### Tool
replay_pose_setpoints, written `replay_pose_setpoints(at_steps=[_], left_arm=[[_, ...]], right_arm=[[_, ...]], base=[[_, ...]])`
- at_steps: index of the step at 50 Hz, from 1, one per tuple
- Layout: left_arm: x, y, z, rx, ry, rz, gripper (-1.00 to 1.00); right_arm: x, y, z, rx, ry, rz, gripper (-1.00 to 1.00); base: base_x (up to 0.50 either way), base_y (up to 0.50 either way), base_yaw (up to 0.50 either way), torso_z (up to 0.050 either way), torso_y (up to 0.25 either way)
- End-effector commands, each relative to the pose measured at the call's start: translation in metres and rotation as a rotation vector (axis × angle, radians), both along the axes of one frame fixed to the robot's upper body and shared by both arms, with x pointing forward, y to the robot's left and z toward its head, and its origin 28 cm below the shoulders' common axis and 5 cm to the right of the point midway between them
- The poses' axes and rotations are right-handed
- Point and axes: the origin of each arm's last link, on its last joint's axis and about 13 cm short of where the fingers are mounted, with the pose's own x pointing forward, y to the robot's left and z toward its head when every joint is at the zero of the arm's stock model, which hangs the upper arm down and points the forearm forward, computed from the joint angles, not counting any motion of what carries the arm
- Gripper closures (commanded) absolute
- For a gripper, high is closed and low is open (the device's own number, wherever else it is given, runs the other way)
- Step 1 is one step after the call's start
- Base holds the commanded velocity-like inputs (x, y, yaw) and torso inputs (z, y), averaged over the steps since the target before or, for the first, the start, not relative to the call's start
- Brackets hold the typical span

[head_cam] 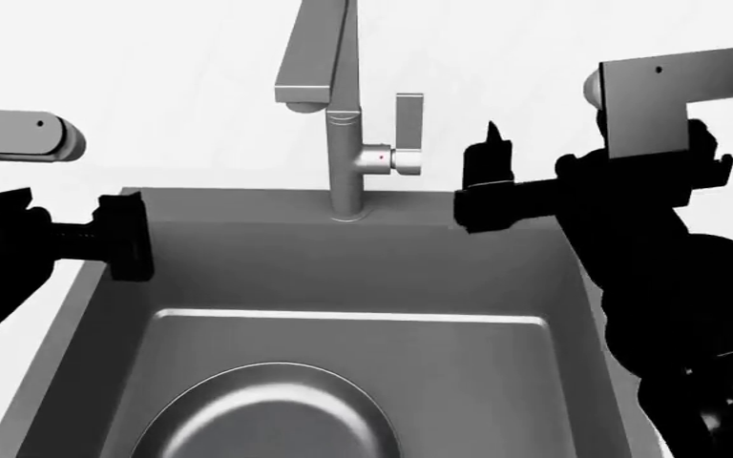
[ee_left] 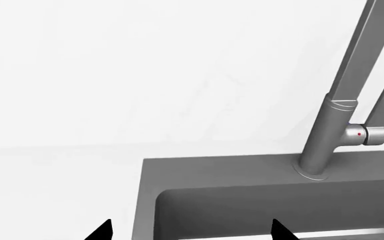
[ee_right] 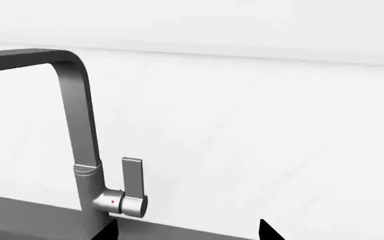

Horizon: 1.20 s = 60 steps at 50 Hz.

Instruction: Pick the pan and sponge and place them into the sink. Then turn on the water.

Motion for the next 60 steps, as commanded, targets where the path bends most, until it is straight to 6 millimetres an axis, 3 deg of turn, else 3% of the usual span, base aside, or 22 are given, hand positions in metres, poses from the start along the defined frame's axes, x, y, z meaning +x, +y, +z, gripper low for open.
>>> replay_pose_setpoints(at_steps=[1,9,19,21,44,52,60], left_arm=[[0.001,-0.002,0.003,-0.029,-0.025,-0.015,-1.00],[-0.001,0.000,0.004,-0.035,-0.028,-0.014,-1.00],[0.002,0.002,0.010,-0.058,-0.058,-0.004,-1.00],[0.000,0.002,0.013,0.014,-0.114,0.000,-1.00],[0.001,0.006,0.012,0.030,-0.132,0.026,-1.00],[0.001,0.006,0.013,0.032,-0.140,0.023,-1.00],[0.001,0.003,0.028,0.038,-0.166,0.016,-1.00]], right_arm=[[0.053,0.034,-0.001,0.019,0.022,0.079,-1.00],[0.068,0.035,-0.005,-0.002,0.031,0.088,-1.00],[0.081,0.044,0.005,0.003,0.028,0.136,-1.00],[0.081,0.046,0.007,0.002,0.025,0.145,-1.00],[0.088,0.056,-0.002,0.006,0.057,0.163,-1.00],[0.089,0.055,0.005,0.006,0.041,0.150,-1.00],[0.090,0.057,0.015,-0.004,0.029,0.165,-1.00]], base=[[0.00,0.00,0.00,0.000,0.000],[0.00,0.00,0.00,0.000,0.000],[0.00,0.00,0.00,0.000,0.000],[0.00,0.00,0.00,0.000,0.000],[0.00,0.00,0.00,0.000,0.000],[0.00,0.00,0.00,0.001,-0.011],[0.00,0.00,0.00,0.007,-0.088]])
